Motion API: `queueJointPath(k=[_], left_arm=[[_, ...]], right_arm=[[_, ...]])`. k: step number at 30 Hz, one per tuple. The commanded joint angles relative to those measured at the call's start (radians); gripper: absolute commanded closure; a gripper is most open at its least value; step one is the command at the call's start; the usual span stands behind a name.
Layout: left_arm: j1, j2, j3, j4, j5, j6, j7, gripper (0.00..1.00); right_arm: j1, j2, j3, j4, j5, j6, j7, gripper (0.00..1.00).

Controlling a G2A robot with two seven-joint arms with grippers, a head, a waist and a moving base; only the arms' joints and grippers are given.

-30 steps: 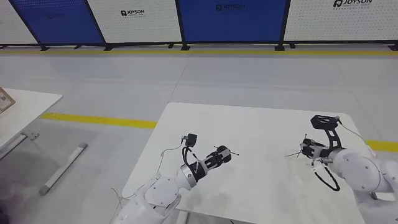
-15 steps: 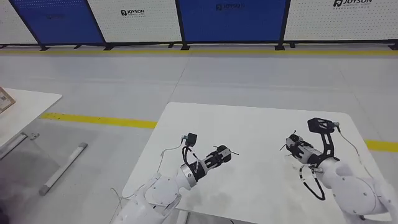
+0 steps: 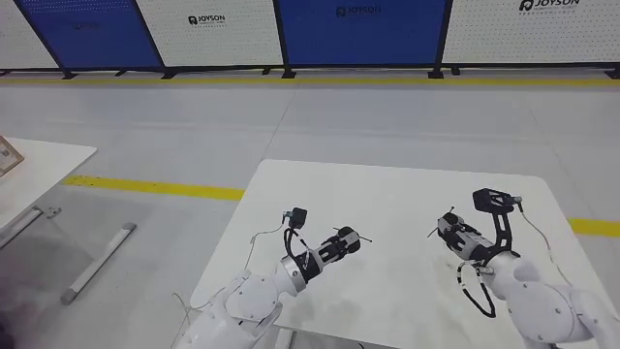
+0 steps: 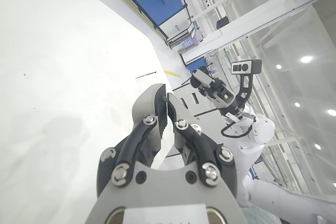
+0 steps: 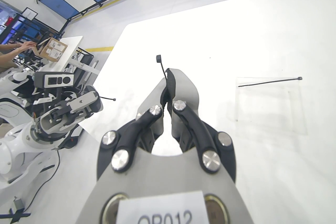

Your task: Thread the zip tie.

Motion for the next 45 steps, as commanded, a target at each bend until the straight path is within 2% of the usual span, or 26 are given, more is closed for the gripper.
queueJointPath(k=[1,6,9,14,16,18,20,39,45], left_arm=[[0.000,0.000,0.000,0.000,0.000,0.000,0.000,1.00],[0.000,0.000,0.000,0.000,0.000,0.000,0.000,1.00],[0.000,0.000,0.000,0.000,0.000,0.000,0.000,1.00],[0.000,0.000,0.000,0.000,0.000,0.000,0.000,1.00],[0.000,0.000,0.000,0.000,0.000,0.000,0.000,1.00],[0.000,0.000,0.000,0.000,0.000,0.000,0.000,1.00],[0.000,0.000,0.000,0.000,0.000,0.000,0.000,1.00],[0.000,0.000,0.000,0.000,0.000,0.000,0.000,1.00],[0.000,0.000,0.000,0.000,0.000,0.000,0.000,1.00]], right_arm=[[0.000,0.000,0.000,0.000,0.000,0.000,0.000,1.00],[-0.004,-0.002,0.002,0.001,0.011,-0.004,-0.022,1.00],[-0.023,-0.008,0.033,-0.007,0.107,-0.035,-0.102,1.00],[-0.108,-0.017,0.087,-0.022,0.265,-0.121,-0.241,1.00],[-0.139,-0.019,0.101,-0.019,0.310,-0.140,-0.279,1.00],[-0.159,-0.022,0.095,-0.001,0.372,-0.170,-0.267,1.00],[-0.151,-0.026,0.090,0.039,0.434,-0.167,-0.245,1.00],[-0.151,-0.026,0.090,0.039,0.434,-0.167,-0.245,1.00],[-0.216,-0.035,0.090,0.063,0.470,-0.260,-0.375,1.00]])
